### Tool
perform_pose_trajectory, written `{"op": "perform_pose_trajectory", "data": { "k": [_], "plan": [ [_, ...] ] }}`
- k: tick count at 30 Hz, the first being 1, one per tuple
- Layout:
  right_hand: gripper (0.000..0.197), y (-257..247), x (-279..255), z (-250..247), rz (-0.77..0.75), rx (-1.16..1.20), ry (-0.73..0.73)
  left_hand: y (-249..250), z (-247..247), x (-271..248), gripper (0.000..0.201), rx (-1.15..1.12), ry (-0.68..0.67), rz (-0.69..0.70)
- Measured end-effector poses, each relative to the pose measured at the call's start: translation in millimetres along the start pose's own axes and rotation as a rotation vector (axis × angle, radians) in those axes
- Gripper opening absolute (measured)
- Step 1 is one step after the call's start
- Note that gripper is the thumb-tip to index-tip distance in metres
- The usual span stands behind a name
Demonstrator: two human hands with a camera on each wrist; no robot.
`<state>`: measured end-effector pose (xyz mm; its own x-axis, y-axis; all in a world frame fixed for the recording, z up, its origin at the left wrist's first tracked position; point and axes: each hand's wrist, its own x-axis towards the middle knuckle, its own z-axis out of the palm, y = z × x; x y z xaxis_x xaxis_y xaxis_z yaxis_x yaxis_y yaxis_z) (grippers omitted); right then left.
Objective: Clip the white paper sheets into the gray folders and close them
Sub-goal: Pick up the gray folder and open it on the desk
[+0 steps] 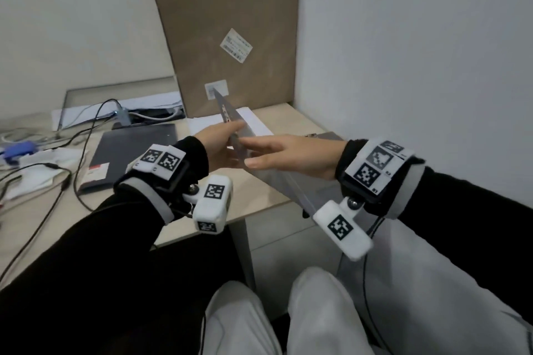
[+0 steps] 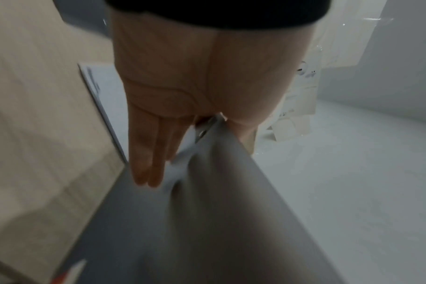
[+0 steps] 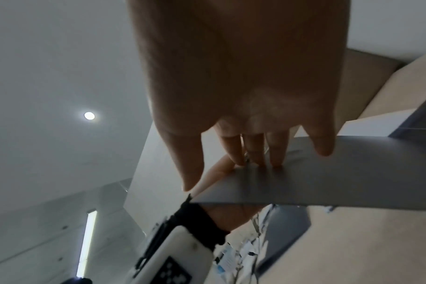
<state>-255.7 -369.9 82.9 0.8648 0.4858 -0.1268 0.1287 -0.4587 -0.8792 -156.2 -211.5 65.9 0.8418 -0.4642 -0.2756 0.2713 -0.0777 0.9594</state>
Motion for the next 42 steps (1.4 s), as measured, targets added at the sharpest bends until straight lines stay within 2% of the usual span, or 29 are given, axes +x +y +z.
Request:
{"op": "perform_pose_trajectory", "data": {
  "k": [3, 4, 9, 12, 16, 18, 20, 22, 24, 27, 31, 36, 38, 41, 42],
  "plan": [
    [0.058, 14, 12, 5, 0.104, -0.025, 0.078, -19, -25, -12, 0.019, 0.072, 0.084, -0.021],
    [0.057, 20, 17, 4, 0.133, -0.051, 0.11, -26, -33, -18, 0.016, 0.092, 0.11, -0.044],
    [0.061, 60, 45, -9, 0.301, -0.358, 0.126, -70, -71, -29, 0.02, 0.288, 0.187, -0.272],
    [0.07, 86, 60, -14, 0.401, -0.479, 0.124, -93, -85, -27, 0.025, 0.555, 0.244, -0.363],
    [0.088, 119, 76, -10, 0.504, -0.54, 0.102, -101, -93, -22, 0.034, 0.902, 0.326, -0.351],
    [0.092, 129, 82, -9, 0.53, -0.574, 0.069, -103, -99, -16, 0.046, 0.954, 0.397, -0.299],
    [0.096, 134, 85, -10, 0.538, -0.595, 0.024, -104, -103, -12, 0.063, 0.912, 0.455, -0.209],
    [0.099, 138, 87, -12, 0.544, -0.608, -0.01, -103, -105, -10, 0.075, 0.886, 0.417, -0.12],
    [0.099, 143, 87, -13, 0.546, -0.623, -0.028, -103, -106, -11, 0.082, 0.909, 0.323, -0.088],
    [0.1, 147, 86, -13, 0.535, -0.64, -0.037, -103, -106, -15, 0.086, 0.956, 0.179, -0.128],
    [0.1, 150, 81, -13, 0.524, -0.676, -0.052, -105, -114, -15, 0.088, 1.06, 0.077, -0.171],
    [0.103, 155, 79, -9, 0.509, -0.711, -0.037, -105, -98, -13, 0.07, 1.175, 0.13, -0.063],
    [0.104, 155, 80, -10, 0.506, -0.715, -0.023, -105, -99, -13, 0.07, 1.224, 0.136, -0.041],
    [0.104, 154, 78, -8, 0.512, -0.71, -0.026, -114, -114, -15, 0.077, 1.164, 0.066, -0.069],
    [0.103, 154, 78, -8, 0.513, -0.706, -0.026, -114, -119, -13, 0.075, 1.093, 0.084, -0.076]
  ]
}}
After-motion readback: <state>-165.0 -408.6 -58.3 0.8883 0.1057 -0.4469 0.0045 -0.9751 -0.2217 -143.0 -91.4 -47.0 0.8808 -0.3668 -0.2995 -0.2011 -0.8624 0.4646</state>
